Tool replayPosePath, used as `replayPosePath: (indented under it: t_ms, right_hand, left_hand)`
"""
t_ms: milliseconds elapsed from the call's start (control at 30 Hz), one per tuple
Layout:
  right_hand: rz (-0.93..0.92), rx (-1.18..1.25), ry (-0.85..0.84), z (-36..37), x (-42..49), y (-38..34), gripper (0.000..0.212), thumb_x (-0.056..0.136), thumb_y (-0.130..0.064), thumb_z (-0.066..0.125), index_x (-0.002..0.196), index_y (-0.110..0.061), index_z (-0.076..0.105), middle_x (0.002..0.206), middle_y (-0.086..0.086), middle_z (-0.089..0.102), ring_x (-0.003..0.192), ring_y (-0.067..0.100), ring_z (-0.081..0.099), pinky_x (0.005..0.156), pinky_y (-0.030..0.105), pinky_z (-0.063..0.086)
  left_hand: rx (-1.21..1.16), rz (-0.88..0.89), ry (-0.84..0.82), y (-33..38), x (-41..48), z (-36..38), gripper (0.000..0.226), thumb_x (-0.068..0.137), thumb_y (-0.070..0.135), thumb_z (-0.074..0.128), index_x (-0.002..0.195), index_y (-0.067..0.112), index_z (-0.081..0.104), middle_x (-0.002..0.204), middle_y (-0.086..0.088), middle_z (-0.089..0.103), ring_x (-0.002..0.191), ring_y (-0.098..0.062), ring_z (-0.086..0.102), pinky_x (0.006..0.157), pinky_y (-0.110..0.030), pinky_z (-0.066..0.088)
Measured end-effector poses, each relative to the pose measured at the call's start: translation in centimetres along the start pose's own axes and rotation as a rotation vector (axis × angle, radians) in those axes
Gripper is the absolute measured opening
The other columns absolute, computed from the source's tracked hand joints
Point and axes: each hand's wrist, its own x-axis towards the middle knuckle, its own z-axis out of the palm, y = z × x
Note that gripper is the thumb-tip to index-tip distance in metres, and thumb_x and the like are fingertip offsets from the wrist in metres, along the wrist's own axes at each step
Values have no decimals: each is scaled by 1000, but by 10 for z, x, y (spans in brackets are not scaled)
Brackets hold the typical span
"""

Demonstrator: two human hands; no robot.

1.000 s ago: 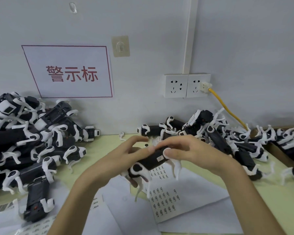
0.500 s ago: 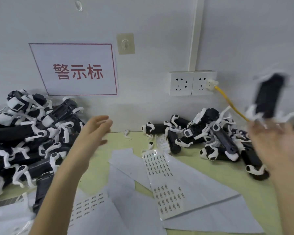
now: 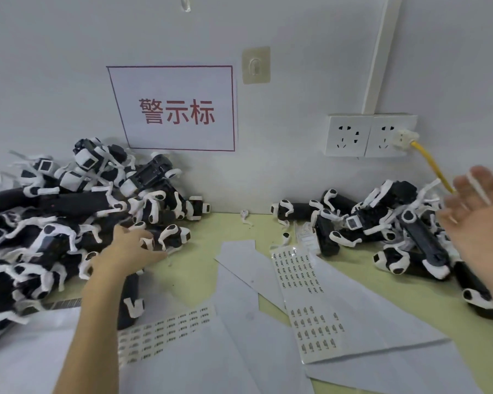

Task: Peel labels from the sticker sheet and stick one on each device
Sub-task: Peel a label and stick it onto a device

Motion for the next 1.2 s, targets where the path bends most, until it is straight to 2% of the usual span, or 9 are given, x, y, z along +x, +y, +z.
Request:
replayPosePath:
  t_ms: [100, 200, 367, 567, 767, 867, 967, 1067, 1200]
  right_hand:
    - [-47, -259, -132, 10, 9, 19, 30, 98, -32, 48, 96, -32, 78, 98, -9, 72, 76, 9, 66, 70, 19, 54]
    - [8, -289, -172, 14, 5, 24, 30, 100, -34, 46, 95, -30, 76, 95, -8, 71, 75, 11, 64, 70, 20, 53]
    - [53, -310, -181, 20, 0, 30, 30, 99, -34, 47, 92, -29, 77, 92, -7, 71, 74, 12, 64, 69, 21, 53]
    - [79, -316, -203, 26, -3, 30, 27, 96, -34, 51, 91, -28, 76, 93, -6, 71, 74, 13, 63, 69, 22, 53]
    - [114, -311, -215, 36, -10, 32, 32, 98, -32, 46, 89, -28, 76, 91, -6, 69, 74, 13, 62, 68, 21, 53]
    - [128, -332, -207, 45, -16, 36, 36, 99, -30, 43, 86, -27, 77, 89, -6, 69, 74, 12, 62, 67, 20, 53]
    - [160, -362, -232, 54, -25, 41, 38, 101, -29, 42, 86, -26, 77, 87, -5, 70, 74, 12, 63, 68, 19, 53]
    - [175, -454, -267, 67, -33, 51, 33, 102, -26, 42, 92, -22, 73, 89, -1, 71, 76, 14, 65, 66, 22, 54]
    - [190, -674, -360, 82, -45, 76, 33, 91, -37, 57, 117, -19, 70, 118, 5, 73, 104, 17, 70, 86, 36, 50]
  left_hand:
    - [97, -6, 174, 4, 4, 19, 56, 82, 50, 77, 133, 37, 58, 145, -6, 32, 99, -27, 65, 111, -45, 35]
    - [45, 12, 334, 1, 10, 27, 36, 90, 28, 68, 125, 29, 65, 138, -9, 43, 94, -29, 63, 107, -45, 33]
    - [-199, -14, 442, -10, 14, 22, 33, 91, 5, 60, 116, 22, 73, 90, 2, 62, 95, -27, 61, 99, -47, 47]
    - [-310, 86, 423, -8, 11, 14, 27, 90, 3, 65, 94, 29, 72, 101, 0, 74, 86, -20, 63, 78, -36, 49]
    - [-423, 298, 390, 18, -7, -2, 40, 91, -1, 61, 92, 38, 70, 104, 12, 69, 81, -20, 73, 72, -38, 55]
    - [-624, 441, 391, 39, -22, -8, 34, 96, 4, 63, 95, 37, 71, 100, 21, 70, 78, -18, 74, 71, -34, 54]
    - [-929, 580, 296, 59, -39, -9, 34, 97, -5, 59, 102, 26, 72, 95, 13, 73, 89, -22, 76, 90, -32, 55]
    - [-1256, 647, 27, 77, -50, -4, 35, 97, -14, 49, 115, 11, 64, 84, 5, 72, 85, -24, 76, 90, -39, 58]
    - [-1463, 721, -310, 93, -57, 6, 50, 93, -7, 54, 142, 3, 50, 79, 0, 68, 84, -22, 72, 96, -45, 59]
